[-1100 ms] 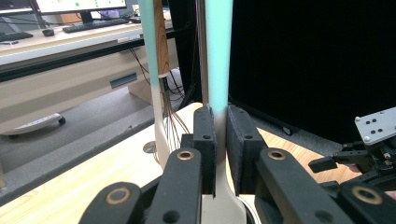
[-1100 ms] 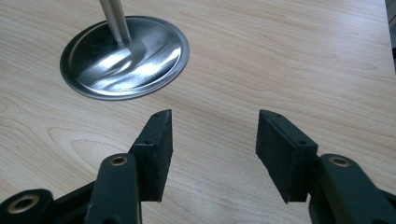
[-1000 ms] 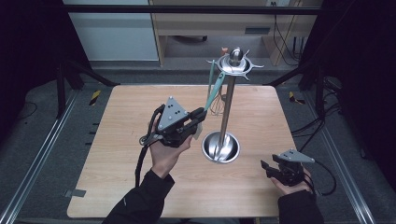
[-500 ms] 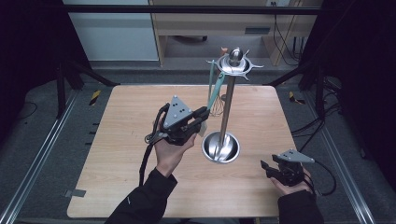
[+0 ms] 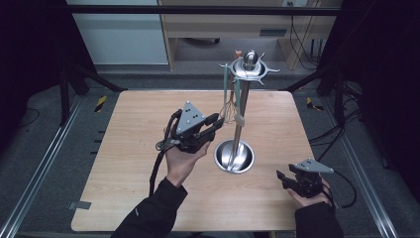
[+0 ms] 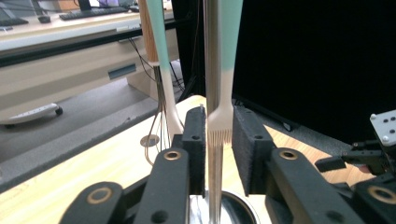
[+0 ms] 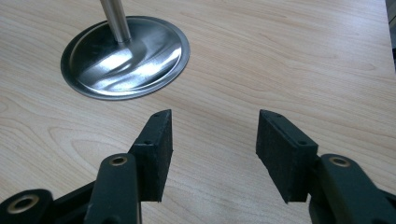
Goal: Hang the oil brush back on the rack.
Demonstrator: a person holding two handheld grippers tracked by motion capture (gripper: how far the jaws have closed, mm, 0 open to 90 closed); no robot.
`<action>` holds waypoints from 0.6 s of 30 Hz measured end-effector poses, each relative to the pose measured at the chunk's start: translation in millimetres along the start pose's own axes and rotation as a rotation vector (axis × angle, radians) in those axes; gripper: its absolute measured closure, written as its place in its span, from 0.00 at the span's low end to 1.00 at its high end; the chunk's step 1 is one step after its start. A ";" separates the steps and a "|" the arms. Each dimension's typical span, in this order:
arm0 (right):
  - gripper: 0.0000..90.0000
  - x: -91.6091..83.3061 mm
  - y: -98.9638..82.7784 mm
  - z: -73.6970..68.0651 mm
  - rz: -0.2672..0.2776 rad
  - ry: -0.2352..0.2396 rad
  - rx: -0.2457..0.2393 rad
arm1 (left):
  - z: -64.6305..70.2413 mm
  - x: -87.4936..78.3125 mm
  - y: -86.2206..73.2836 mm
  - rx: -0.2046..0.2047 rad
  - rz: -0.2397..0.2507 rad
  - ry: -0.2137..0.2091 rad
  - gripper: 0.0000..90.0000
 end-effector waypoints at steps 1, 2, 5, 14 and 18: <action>0.51 0.1 0.0 0.2 0.002 0.001 -0.001 | -1.0 -1.5 -1.3 -0.001 -0.006 0.001 0.82; 0.51 0.2 0.0 0.3 0.004 0.001 -0.002 | -2.2 -3.3 -2.8 0.001 -0.011 0.003 0.81; 0.51 0.1 0.1 -0.2 0.002 -0.001 0.004 | -6.8 -9.9 -8.8 0.002 -0.031 0.002 0.79; 0.50 0.4 -0.1 -0.4 0.001 -0.005 0.007 | -22.8 -34.1 -41.3 -0.013 -0.124 -0.012 0.65; 0.49 0.4 -0.1 -0.3 0.003 -0.005 0.006 | -30.4 -42.9 -59.1 -0.035 -0.162 -0.005 0.59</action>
Point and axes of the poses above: each handheld gripper's, and its own axes: x roughly forward along the jaws, y roughly out of its top, z roughly to its right, the point moved 2 cm from there along x, roughly forward along the jaws, and after that the axes turned 12 degrees about z, right-handed, at the moved point
